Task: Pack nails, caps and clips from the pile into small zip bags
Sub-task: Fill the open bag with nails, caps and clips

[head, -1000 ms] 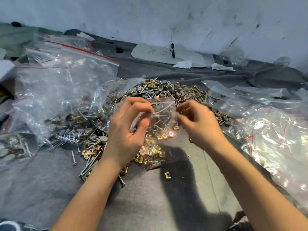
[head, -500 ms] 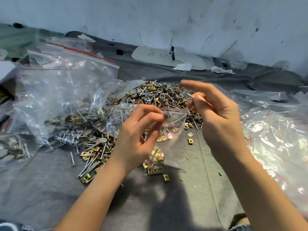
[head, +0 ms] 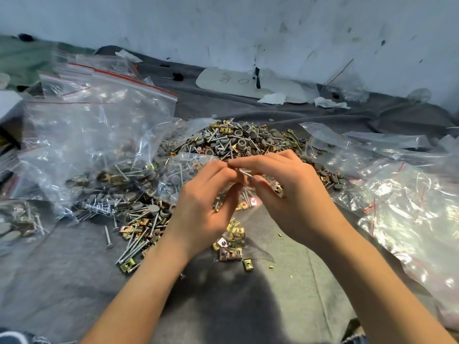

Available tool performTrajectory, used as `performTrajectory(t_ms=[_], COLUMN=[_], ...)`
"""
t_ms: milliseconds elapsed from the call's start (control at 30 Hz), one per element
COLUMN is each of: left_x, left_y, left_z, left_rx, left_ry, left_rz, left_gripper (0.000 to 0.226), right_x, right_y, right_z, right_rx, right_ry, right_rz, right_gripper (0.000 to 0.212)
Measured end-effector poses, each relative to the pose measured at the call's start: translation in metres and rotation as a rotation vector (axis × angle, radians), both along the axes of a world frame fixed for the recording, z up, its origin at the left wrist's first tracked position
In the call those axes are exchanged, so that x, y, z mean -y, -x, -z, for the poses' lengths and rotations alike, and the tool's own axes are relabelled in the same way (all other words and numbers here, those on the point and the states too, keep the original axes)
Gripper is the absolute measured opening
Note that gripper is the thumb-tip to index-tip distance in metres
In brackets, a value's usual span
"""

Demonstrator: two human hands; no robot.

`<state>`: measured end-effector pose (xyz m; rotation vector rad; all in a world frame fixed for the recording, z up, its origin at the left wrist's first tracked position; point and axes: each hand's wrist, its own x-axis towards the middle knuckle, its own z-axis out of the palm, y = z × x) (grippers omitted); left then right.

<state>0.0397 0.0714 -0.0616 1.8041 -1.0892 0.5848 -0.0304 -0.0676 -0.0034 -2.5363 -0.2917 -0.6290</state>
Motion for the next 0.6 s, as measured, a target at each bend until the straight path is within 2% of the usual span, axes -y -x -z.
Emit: performTrajectory(t_ms=[200,467,600], left_x=[0.0011,-0.0017,-0.0006], left_y=[0.0010,0.0018,0.0032], left_z=[0.0002,-0.0019,-0.0039], left_rx=[0.014,-0.047,-0.069], left_ry=[0.008,0.019,0.054], left_rz=[0.043,0.127,0.138], left_gripper=[0.016,0.019,0.018], right_x=[0.0013,0.0086,0.0076], right_y=[0.0014,0.0047,0.0034], right_z=[-0.0008,-0.0095,-0.0080], right_rx=[0.008,0.170,0.116], right_ry=[-0.080,-0.466,-0.344], right_rz=[-0.010,0.021,0.018], right_gripper=[0.027,0.020,0.010])
